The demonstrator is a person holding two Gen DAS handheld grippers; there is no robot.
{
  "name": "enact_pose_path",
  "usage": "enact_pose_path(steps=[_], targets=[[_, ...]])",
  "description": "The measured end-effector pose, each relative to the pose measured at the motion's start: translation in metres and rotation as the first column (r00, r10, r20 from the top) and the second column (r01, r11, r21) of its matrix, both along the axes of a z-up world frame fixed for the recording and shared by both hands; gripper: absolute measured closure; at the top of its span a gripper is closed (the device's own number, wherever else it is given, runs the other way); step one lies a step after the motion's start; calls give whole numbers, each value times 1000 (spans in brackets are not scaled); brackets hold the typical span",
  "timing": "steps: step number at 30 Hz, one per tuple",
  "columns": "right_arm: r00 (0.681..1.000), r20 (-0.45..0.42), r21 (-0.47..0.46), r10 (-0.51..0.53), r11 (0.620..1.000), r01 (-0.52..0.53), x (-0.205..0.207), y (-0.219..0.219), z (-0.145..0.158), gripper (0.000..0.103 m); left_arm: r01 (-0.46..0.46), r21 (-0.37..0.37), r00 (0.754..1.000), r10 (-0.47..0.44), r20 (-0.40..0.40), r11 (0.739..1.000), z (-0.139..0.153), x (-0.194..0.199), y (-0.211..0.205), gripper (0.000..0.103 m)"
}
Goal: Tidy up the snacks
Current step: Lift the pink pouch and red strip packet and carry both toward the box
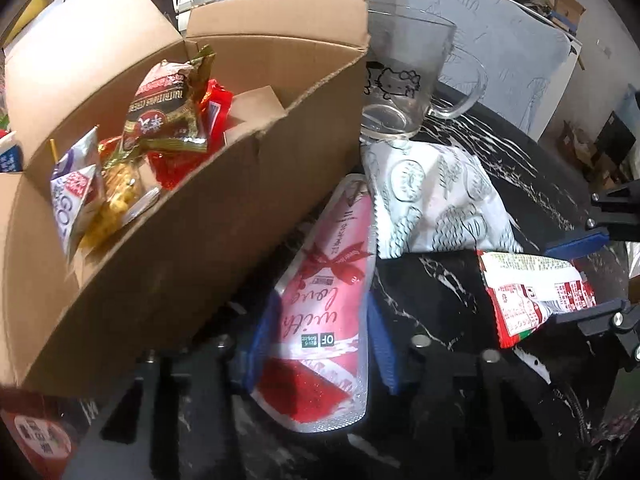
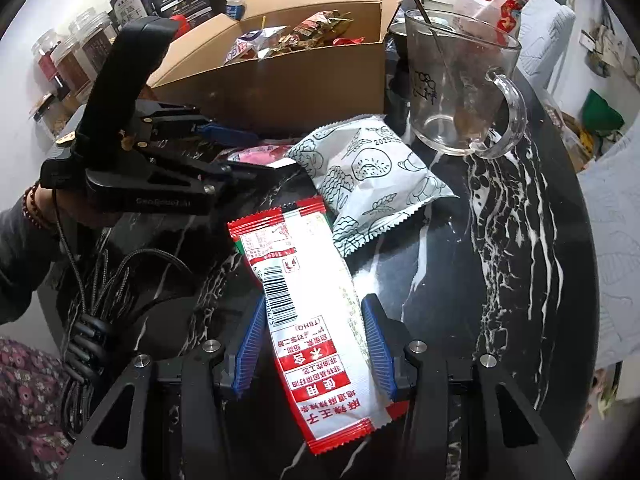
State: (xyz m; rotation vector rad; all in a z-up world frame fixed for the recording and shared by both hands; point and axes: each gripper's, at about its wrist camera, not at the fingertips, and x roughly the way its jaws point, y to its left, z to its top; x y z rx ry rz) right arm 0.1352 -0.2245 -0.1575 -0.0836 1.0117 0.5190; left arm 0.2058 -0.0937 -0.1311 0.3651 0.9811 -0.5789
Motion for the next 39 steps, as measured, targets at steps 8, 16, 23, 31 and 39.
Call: enact_pose_path(steps=[8, 16, 23, 31, 39], targets=[[1000, -4, -4, -18, 1000, 18, -11, 3, -7, 55, -58, 9, 998, 58, -7, 998, 0, -44, 2, 64], [999, 6, -41, -40, 998, 40, -25, 8, -9, 55, -117, -9, 992, 117, -43, 993, 2, -98, 9, 64], [999, 13, -78, -29, 997, 30, -26, 16, -15, 55, -141, -10, 990, 141, -2, 990, -2, -112, 9, 57], [999, 7, -74, -31, 997, 31, -30, 18, -16, 55, -200, -43, 980, 199, -30, 979, -8, -98, 25, 12], [999, 4, -69, -34, 997, 34, -29, 16, -16, 55, -193, -87, 981, 194, -7, 977, 0, -103, 27, 61]])
